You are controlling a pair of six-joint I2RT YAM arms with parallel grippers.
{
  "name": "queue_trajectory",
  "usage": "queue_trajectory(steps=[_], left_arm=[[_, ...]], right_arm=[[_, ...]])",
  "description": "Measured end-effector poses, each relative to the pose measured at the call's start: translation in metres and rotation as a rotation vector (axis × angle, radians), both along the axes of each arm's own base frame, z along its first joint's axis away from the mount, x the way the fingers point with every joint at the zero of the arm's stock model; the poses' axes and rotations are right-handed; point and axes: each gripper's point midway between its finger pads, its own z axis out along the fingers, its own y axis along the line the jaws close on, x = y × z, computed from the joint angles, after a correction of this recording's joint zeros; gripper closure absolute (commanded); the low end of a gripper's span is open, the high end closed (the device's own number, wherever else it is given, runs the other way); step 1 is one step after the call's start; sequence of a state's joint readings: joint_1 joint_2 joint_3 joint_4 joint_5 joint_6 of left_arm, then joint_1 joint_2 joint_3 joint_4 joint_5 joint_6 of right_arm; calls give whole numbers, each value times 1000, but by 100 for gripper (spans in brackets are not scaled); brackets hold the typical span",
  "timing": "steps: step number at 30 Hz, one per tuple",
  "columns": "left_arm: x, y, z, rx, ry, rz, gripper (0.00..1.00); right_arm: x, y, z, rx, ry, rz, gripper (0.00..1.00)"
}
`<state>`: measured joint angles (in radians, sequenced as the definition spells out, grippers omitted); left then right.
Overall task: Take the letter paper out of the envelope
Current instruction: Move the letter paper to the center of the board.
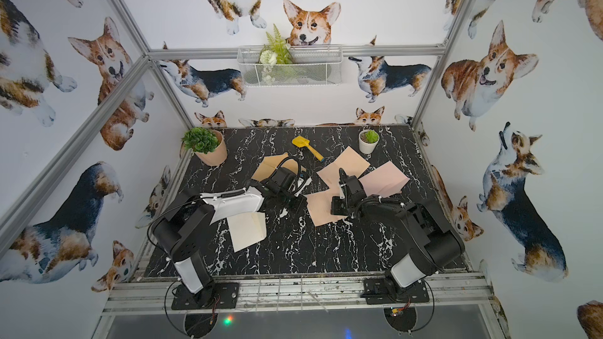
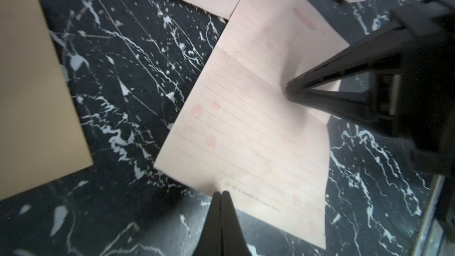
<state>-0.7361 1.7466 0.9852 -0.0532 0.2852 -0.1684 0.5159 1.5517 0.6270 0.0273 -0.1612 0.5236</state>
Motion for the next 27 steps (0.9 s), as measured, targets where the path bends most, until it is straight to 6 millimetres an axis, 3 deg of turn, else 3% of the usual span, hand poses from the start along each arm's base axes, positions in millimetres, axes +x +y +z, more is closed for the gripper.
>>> queue_trajectory(steps=[6,12,19,27], left_arm=[[5,16,38,-70,-170,64,100],[4,34,45,-69,-248,122,100],[12,50,63,-86,-346,198,100],[15,52,65,-92,-349,218,100]], right_arm=[[6,33,1,45,1,51,100],[16,67,1,49,1,109,100],[29,64,5,-1,0,87,100],[45,60,13,-80,-25,77,100]])
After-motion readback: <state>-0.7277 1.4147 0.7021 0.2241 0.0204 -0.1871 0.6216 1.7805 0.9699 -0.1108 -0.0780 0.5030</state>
